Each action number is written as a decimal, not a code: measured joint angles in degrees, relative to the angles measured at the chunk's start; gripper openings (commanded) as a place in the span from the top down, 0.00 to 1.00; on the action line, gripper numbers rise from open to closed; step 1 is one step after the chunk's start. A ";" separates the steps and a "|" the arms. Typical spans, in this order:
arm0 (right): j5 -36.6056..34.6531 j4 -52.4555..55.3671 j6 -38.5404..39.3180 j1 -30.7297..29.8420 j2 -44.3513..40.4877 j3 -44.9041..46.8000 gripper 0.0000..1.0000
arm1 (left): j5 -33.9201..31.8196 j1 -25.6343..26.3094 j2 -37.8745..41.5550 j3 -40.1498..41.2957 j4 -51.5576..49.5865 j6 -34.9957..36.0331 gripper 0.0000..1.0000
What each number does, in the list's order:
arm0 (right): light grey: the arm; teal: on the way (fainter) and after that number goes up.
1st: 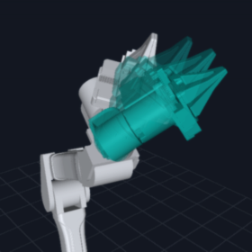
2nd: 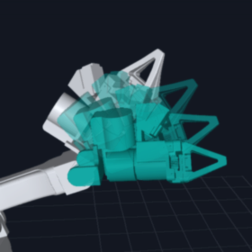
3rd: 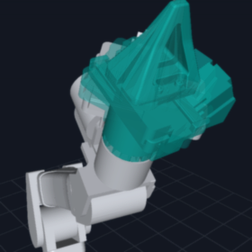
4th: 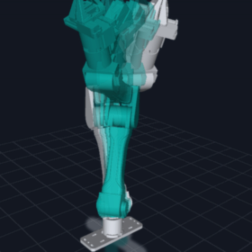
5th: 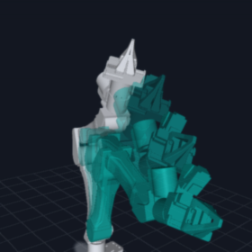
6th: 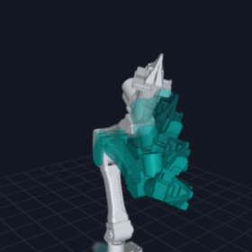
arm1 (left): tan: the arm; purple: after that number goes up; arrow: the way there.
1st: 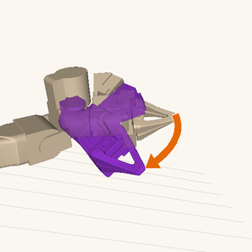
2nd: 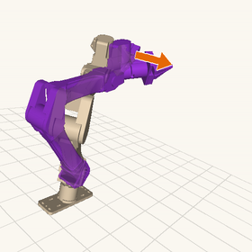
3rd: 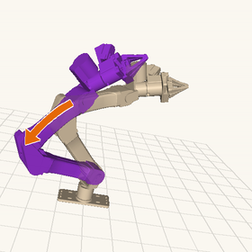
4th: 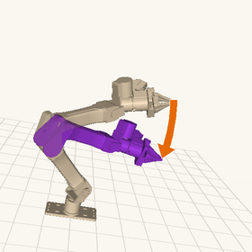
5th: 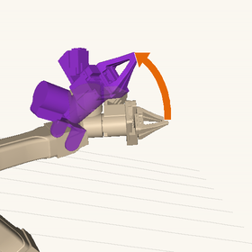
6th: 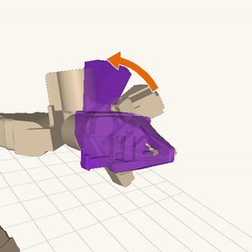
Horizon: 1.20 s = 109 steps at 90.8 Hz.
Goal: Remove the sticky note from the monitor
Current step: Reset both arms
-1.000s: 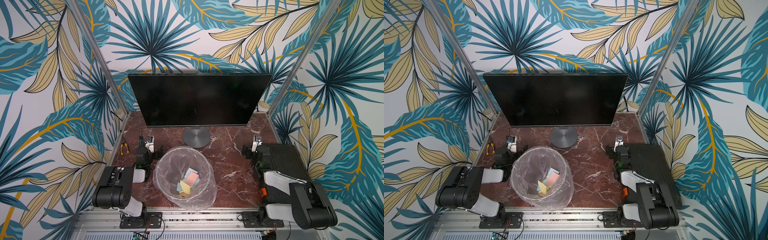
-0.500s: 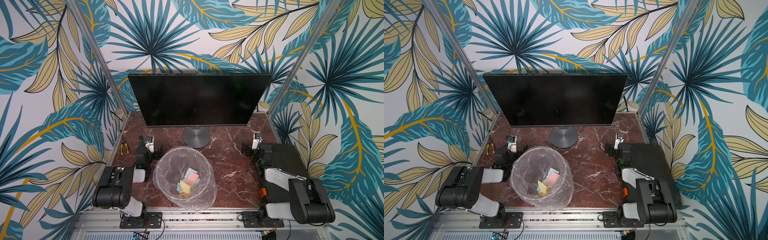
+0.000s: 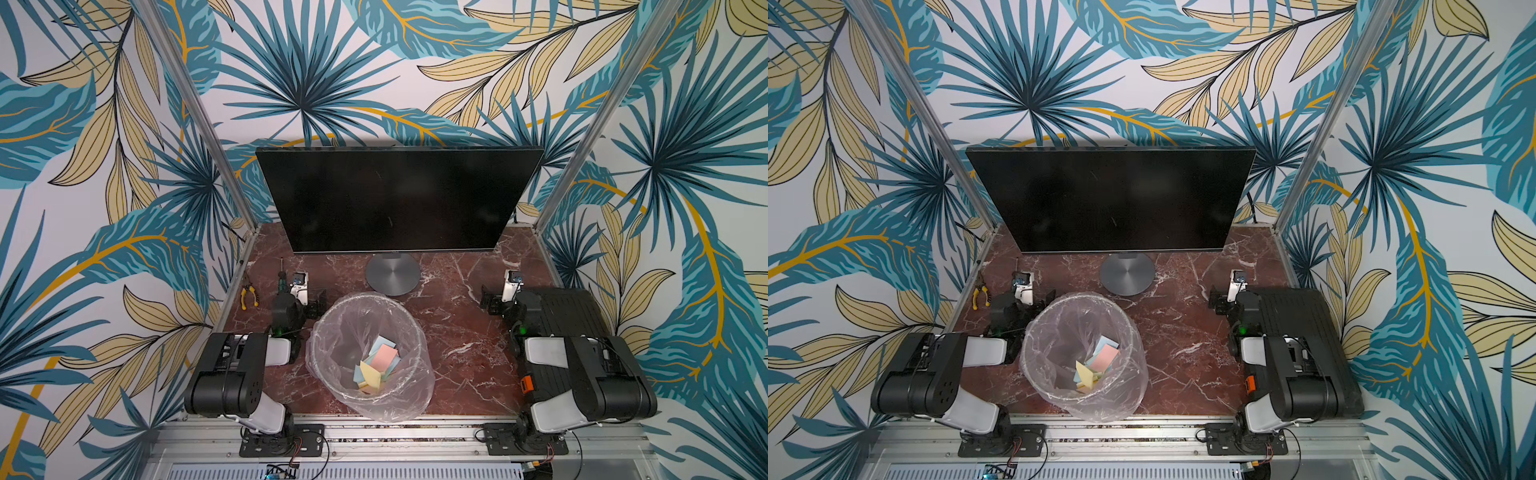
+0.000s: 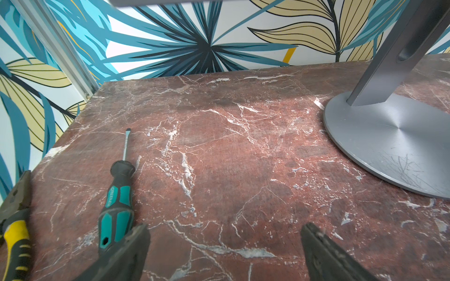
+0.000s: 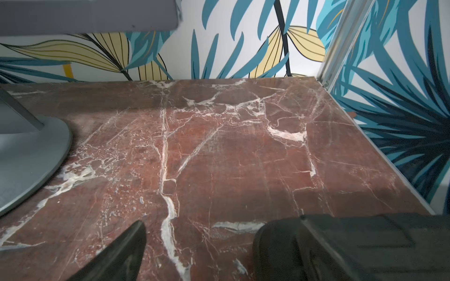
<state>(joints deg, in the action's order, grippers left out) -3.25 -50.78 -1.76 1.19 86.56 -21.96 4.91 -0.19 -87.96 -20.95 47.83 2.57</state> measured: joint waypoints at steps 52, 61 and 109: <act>1.81 0.04 0.74 -0.87 0.02 -0.24 0.01 | 0.00 0.00 0.00 0.00 -0.11 0.00 0.00; 2.03 -0.39 0.96 -0.92 0.02 -0.11 0.01 | 0.00 0.00 0.00 0.00 -0.11 0.00 0.00; 0.46 0.07 0.90 -0.92 0.02 -0.46 0.00 | 0.00 0.00 0.00 0.00 -0.11 0.00 0.00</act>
<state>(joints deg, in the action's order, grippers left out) -2.79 -50.72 -0.86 0.27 86.59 -22.41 4.91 -0.19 -87.96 -20.95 47.72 2.57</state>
